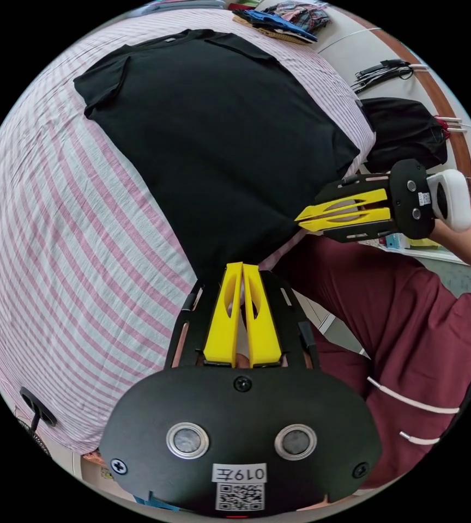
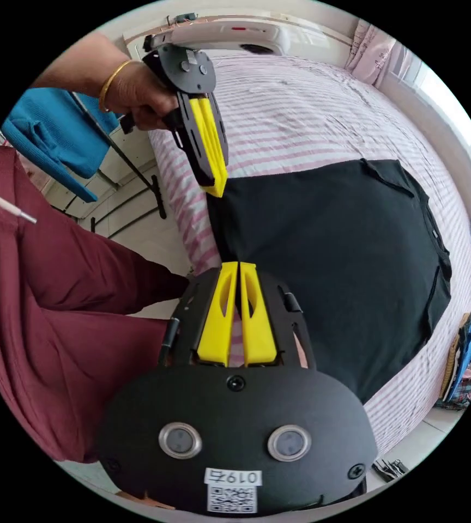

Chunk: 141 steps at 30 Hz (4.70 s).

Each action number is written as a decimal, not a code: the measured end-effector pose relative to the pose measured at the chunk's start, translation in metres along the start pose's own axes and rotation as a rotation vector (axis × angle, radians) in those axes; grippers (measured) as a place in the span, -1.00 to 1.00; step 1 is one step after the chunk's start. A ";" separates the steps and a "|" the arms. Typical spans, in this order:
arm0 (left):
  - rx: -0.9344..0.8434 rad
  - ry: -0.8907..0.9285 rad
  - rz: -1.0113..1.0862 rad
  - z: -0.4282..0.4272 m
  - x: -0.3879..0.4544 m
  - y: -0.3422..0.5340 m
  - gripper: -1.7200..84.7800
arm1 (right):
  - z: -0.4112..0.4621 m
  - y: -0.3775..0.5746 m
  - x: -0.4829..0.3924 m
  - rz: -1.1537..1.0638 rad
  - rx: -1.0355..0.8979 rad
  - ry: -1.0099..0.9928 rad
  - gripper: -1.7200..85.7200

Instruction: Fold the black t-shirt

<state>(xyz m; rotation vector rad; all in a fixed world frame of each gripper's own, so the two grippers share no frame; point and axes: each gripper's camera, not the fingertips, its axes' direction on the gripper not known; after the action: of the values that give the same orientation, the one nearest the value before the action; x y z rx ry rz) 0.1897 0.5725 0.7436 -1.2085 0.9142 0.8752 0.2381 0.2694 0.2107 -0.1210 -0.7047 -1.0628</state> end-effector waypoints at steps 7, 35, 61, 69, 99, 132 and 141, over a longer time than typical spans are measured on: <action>0.019 -0.053 0.049 -0.006 0.026 -0.017 -0.94 | 0.030 0.017 -0.014 -0.165 -0.067 0.084 -0.92; -0.027 -0.474 0.309 -0.026 0.197 -0.013 -0.93 | 0.041 0.139 0.008 0.103 0.016 0.149 -0.98; 0.008 -0.836 0.556 0.040 0.332 0.078 -0.78 | 0.046 0.175 -0.002 0.375 -0.093 0.106 -0.98; 0.033 -0.985 0.592 0.067 0.345 0.102 -0.89 | 0.070 0.163 -0.014 0.387 -0.088 0.129 -0.98; 0.352 -0.207 -0.496 0.098 0.095 0.252 -0.95 | 0.179 0.036 -0.074 -0.038 -0.275 0.385 -0.98; 0.341 -0.173 -0.557 0.083 0.047 0.236 -0.94 | 0.276 0.046 -0.012 0.069 -0.412 0.470 -0.82; 0.312 -0.160 -0.380 0.068 0.051 0.136 -0.95 | 0.309 0.080 0.009 0.011 -0.432 0.475 -0.95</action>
<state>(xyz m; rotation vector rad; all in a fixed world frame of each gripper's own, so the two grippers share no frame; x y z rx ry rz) 0.0922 0.6627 0.6539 -0.9812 0.6346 0.4936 0.1612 0.4315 0.4748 -0.2337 -0.0407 -1.1655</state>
